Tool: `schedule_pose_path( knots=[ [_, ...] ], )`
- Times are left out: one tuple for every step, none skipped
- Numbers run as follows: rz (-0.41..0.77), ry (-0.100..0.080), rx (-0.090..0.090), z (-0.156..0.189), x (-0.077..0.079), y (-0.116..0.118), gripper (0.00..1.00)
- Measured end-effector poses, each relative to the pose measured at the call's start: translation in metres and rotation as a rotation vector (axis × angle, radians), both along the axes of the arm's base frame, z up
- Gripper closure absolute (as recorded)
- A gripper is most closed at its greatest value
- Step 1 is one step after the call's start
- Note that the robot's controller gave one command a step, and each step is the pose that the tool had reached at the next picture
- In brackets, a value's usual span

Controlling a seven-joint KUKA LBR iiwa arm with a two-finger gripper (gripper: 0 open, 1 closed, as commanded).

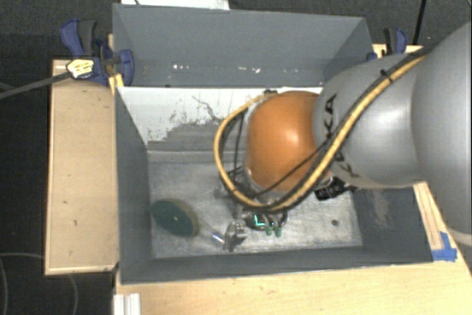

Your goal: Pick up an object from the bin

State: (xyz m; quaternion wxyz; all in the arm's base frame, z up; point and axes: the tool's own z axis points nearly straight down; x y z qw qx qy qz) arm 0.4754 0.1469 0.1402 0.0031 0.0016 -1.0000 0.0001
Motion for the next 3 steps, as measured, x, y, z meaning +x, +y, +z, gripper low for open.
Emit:
schedule_pose_path(
  knots=[
    [0.373,-0.006,0.001,-0.07,0.022,0.091,0.0],
    [0.364,-0.008,0.0,-0.07,0.023,0.089,1.0],
    [0.353,-0.015,0.004,0.1,0.025,0.094,1.0]
  ],
)
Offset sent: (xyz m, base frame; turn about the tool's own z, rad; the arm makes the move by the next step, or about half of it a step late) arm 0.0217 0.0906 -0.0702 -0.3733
